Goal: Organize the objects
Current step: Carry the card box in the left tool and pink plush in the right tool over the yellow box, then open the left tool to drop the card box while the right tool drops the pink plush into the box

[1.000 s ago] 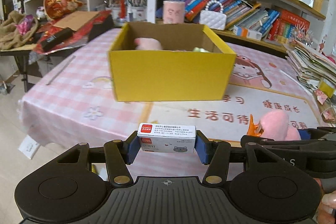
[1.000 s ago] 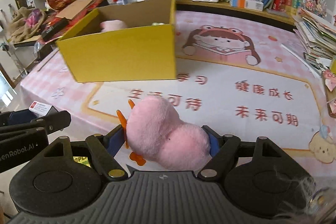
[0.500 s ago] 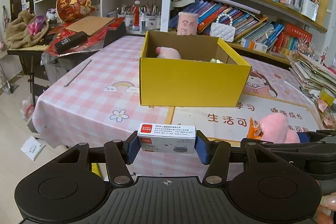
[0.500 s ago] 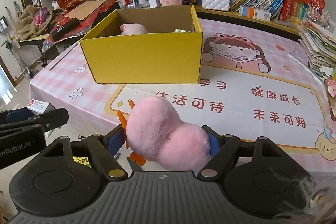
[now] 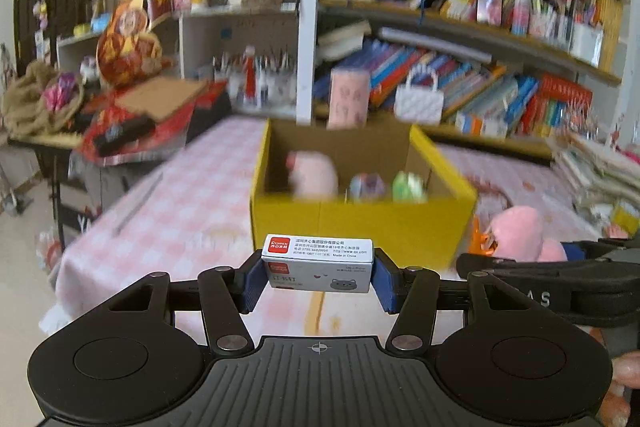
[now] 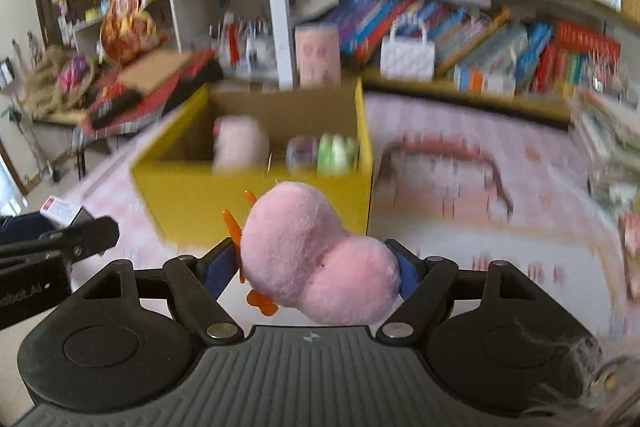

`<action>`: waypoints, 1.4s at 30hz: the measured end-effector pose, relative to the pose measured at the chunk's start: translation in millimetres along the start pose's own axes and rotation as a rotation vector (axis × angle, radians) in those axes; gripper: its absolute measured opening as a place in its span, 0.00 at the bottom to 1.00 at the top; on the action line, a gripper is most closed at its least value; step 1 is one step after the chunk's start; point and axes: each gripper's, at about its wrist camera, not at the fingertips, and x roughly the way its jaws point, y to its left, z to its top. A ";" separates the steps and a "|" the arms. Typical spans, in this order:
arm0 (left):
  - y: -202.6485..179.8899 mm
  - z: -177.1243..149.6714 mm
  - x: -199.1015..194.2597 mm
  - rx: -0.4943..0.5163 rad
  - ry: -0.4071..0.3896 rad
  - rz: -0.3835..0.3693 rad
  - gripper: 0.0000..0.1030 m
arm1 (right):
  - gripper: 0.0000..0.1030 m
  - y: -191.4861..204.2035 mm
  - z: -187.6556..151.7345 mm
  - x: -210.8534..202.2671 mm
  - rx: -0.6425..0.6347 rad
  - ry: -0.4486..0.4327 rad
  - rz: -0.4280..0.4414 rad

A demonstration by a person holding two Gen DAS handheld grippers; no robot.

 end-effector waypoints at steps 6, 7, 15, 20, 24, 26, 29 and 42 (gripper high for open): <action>-15.6 49.9 34.4 0.012 -0.103 0.016 0.52 | 0.74 -14.8 72.0 31.1 -0.002 -0.162 -0.004; -19.0 56.9 42.3 0.017 -0.112 0.019 0.52 | 0.74 -17.1 82.1 38.3 -0.003 -0.171 0.001; -35.8 74.2 112.6 0.039 -0.047 0.064 0.52 | 0.74 -26.7 124.8 107.2 -0.061 -0.084 0.106; -38.8 67.5 144.3 0.038 0.035 0.091 0.52 | 0.74 -21.9 126.4 150.3 -0.120 0.028 0.187; -40.4 63.7 161.4 0.047 0.086 0.114 0.52 | 0.74 -15.3 124.4 180.0 -0.161 0.100 0.210; -40.3 61.8 169.4 0.050 0.111 0.125 0.52 | 0.74 -12.0 124.3 190.0 -0.188 0.125 0.224; -40.5 59.2 179.6 0.052 0.145 0.132 0.52 | 0.74 -7.7 124.5 204.8 -0.221 0.174 0.253; -40.0 51.2 200.0 0.039 0.204 0.154 0.53 | 0.76 -3.9 120.6 231.5 -0.260 0.262 0.272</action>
